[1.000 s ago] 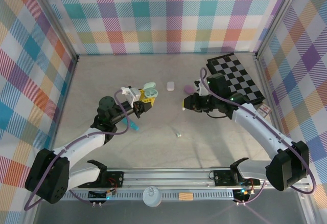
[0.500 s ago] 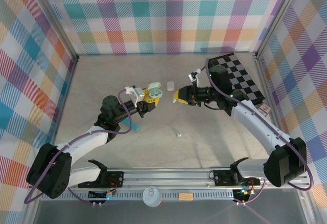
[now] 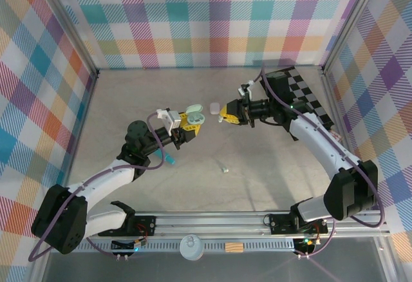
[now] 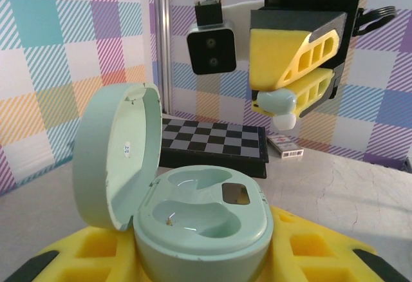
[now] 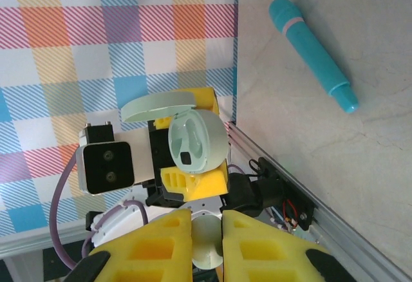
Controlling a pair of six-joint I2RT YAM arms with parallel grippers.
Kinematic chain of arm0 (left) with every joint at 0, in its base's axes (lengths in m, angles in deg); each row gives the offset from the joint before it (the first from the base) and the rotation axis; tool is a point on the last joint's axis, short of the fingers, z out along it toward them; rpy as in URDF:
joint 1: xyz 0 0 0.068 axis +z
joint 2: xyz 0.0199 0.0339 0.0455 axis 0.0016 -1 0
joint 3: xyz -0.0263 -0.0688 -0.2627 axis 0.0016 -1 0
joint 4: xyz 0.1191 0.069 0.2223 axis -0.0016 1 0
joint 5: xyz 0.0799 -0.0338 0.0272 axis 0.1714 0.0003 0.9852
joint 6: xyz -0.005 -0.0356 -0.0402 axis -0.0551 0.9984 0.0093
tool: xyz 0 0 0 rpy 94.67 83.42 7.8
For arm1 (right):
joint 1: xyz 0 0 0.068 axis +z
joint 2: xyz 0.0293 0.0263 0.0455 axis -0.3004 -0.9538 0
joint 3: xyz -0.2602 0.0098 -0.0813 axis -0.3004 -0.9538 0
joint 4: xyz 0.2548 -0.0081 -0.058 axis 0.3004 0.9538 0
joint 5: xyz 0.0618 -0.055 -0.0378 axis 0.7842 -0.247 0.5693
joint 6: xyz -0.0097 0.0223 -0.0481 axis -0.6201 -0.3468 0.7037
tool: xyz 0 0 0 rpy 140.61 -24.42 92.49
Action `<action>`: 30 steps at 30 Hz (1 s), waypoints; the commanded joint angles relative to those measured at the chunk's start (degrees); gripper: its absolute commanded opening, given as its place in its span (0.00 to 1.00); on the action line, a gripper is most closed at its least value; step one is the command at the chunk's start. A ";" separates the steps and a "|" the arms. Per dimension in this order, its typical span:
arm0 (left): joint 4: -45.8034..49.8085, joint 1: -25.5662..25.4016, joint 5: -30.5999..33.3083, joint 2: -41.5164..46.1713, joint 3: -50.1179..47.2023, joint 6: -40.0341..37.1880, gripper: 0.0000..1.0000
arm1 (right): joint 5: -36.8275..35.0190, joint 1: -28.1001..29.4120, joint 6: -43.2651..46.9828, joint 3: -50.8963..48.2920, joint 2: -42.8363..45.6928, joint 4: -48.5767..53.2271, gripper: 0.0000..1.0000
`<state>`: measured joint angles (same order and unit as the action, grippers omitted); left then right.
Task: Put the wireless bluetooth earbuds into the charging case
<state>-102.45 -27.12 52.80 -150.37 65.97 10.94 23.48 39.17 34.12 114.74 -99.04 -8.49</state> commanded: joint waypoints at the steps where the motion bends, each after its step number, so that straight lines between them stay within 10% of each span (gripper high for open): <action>1: 0.17 -0.44 -1.77 1.24 1.20 -0.71 0.31 | 3.01 -0.40 -2.96 1.62 -1.06 0.43 0.15; 30: -6.95 -3.55 0.50 -4.99 2.69 -1.29 0.31 | 2.15 7.76 -8.40 4.94 -6.46 -12.09 0.14</action>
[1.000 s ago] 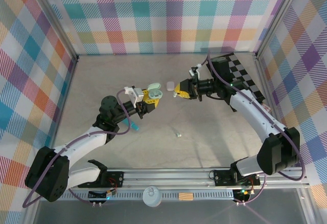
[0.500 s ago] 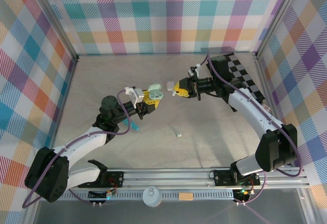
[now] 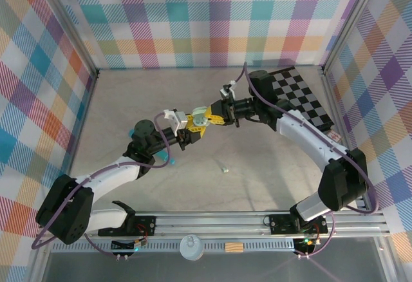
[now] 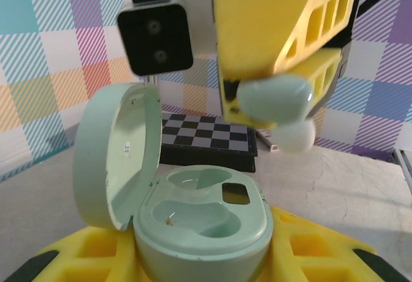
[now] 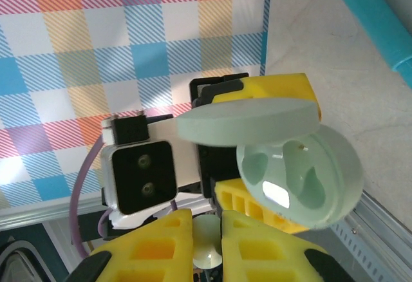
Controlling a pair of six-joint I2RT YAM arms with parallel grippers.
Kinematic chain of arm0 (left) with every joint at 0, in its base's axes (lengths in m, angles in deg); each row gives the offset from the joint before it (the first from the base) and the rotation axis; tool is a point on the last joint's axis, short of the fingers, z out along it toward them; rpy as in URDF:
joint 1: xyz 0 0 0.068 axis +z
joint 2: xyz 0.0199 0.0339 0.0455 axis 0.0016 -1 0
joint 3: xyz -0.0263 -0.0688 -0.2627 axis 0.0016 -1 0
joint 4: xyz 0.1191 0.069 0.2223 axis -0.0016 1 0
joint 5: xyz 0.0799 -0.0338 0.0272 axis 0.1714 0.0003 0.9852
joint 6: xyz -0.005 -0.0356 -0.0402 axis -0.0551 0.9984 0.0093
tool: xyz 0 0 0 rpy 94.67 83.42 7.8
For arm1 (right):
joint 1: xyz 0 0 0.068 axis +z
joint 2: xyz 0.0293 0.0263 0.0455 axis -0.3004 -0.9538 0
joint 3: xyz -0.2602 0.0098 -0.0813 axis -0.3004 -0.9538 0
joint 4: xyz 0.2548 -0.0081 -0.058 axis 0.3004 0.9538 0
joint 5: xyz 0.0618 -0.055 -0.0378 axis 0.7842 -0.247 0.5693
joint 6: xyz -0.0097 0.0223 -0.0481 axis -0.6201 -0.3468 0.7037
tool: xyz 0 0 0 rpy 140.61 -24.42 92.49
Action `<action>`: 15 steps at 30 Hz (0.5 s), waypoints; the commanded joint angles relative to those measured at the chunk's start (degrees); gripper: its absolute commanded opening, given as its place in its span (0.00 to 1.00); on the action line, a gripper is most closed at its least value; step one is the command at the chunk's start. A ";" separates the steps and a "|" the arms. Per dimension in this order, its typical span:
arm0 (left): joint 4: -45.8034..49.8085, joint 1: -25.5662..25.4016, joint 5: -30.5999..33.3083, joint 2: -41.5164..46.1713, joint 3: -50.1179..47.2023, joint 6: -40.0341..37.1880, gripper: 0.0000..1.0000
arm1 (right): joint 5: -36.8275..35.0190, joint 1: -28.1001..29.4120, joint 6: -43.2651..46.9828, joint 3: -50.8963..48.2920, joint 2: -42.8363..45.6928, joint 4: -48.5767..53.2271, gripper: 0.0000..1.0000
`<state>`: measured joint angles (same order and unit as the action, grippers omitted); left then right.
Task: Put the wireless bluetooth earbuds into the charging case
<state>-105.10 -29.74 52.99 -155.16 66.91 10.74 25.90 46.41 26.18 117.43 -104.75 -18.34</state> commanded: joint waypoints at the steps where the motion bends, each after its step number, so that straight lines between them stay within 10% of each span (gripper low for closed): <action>1: -4.30 -1.15 0.42 -0.33 1.84 -1.11 0.31 | -0.34 0.72 -0.58 2.50 -0.96 -2.32 0.14; 15: -3.39 -2.17 1.68 -0.43 2.46 -2.43 0.31 | -3.19 2.25 3.46 4.80 -2.28 3.21 0.14</action>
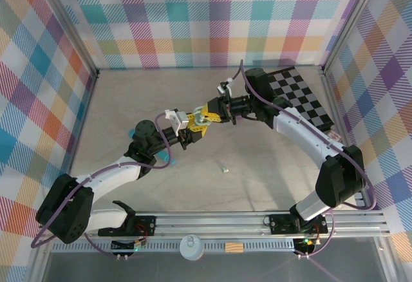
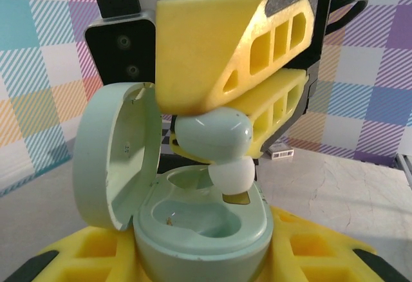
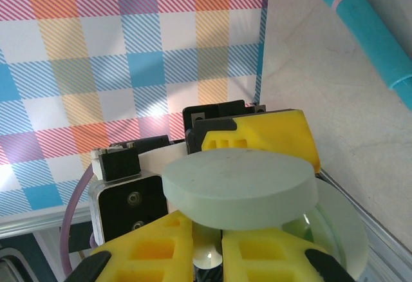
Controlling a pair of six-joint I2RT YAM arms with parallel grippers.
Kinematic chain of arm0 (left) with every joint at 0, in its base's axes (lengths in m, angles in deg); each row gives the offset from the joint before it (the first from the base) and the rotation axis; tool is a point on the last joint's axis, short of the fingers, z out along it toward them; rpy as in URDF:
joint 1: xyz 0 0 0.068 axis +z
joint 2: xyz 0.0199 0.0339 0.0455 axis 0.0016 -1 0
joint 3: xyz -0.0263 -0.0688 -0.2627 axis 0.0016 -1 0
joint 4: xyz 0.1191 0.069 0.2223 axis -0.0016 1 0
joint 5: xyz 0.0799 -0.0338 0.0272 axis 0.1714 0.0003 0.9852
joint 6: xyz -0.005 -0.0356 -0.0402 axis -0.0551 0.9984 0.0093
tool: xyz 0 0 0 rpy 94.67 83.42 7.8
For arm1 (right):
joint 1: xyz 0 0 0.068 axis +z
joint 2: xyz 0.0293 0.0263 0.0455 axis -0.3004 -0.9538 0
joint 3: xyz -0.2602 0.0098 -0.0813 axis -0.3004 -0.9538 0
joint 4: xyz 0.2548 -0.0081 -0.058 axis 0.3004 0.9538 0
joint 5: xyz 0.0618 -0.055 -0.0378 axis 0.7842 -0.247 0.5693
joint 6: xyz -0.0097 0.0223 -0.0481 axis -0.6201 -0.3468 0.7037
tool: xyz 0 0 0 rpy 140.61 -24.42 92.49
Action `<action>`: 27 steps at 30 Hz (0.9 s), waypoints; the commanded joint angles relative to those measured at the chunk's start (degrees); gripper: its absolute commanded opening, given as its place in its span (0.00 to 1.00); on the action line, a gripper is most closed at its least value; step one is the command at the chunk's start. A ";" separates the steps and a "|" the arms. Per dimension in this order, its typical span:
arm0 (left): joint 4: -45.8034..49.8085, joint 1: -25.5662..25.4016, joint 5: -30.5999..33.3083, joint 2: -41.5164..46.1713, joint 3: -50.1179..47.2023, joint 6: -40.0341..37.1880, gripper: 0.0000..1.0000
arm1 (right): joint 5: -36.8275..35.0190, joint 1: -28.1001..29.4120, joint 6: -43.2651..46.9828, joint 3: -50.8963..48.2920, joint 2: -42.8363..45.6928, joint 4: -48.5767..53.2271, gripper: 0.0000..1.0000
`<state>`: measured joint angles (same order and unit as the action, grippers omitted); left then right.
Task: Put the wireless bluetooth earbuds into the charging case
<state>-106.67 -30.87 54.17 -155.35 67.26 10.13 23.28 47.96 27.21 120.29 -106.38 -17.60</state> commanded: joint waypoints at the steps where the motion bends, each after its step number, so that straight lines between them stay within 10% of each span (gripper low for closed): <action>1: -1.76 -1.12 0.70 -0.19 2.11 -1.99 0.31 | -0.63 0.80 2.82 2.20 -0.74 2.84 0.14; 27: -2.34 -1.36 0.89 -0.43 2.11 -1.90 0.31 | -6.56 2.81 7.69 5.37 -2.27 8.97 0.16</action>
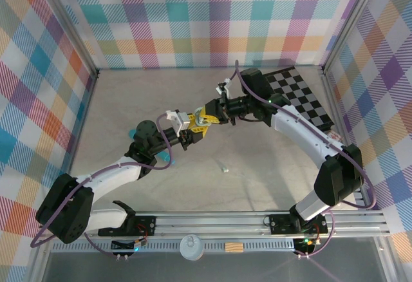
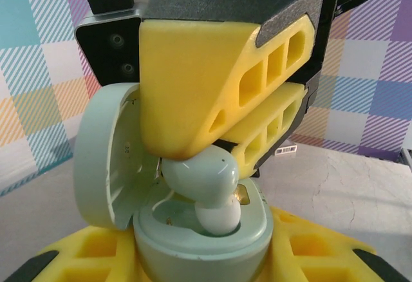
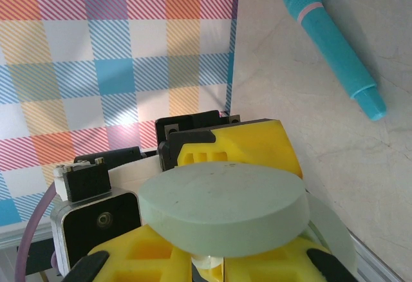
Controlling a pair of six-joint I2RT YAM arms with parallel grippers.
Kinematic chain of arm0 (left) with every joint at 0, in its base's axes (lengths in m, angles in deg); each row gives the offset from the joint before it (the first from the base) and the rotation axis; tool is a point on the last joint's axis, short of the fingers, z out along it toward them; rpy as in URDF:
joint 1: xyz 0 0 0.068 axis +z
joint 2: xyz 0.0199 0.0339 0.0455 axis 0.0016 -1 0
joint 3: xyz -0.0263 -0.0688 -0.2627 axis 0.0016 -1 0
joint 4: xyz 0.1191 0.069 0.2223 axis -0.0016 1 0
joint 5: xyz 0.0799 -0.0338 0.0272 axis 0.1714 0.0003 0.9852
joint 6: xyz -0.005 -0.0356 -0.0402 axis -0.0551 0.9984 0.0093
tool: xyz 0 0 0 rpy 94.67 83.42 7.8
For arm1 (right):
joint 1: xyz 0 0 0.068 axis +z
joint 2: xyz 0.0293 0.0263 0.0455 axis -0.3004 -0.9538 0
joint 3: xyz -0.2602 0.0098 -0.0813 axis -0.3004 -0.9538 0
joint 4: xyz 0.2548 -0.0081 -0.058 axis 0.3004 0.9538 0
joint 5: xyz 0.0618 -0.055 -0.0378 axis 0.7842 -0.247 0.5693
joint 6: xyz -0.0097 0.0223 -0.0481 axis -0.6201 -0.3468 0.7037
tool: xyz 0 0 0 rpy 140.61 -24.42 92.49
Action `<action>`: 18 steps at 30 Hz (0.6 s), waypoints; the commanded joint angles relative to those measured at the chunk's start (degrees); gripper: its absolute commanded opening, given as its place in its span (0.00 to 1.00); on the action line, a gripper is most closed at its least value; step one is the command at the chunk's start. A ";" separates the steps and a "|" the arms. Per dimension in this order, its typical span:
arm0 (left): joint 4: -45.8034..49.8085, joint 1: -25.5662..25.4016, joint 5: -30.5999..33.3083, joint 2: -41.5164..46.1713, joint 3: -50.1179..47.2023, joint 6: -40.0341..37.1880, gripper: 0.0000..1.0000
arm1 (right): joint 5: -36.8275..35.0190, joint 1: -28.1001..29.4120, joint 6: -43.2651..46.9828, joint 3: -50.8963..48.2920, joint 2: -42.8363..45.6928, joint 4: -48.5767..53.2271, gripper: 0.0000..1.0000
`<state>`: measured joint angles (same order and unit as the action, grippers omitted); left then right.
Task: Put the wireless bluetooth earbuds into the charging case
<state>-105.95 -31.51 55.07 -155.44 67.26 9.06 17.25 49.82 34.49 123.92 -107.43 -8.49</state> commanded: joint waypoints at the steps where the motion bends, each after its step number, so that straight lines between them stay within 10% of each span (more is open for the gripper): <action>1: -3.27 -0.75 0.21 -0.45 2.11 -0.73 0.31 | -0.52 1.19 0.26 1.75 -1.52 -0.35 0.16; 18: -2.44 -0.75 1.40 1.36 2.15 0.06 0.31 | -5.51 1.67 6.38 4.01 -0.29 8.42 0.30</action>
<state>-104.86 -31.64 56.14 -156.05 67.26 9.10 13.77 51.15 37.90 126.26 -108.24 -5.10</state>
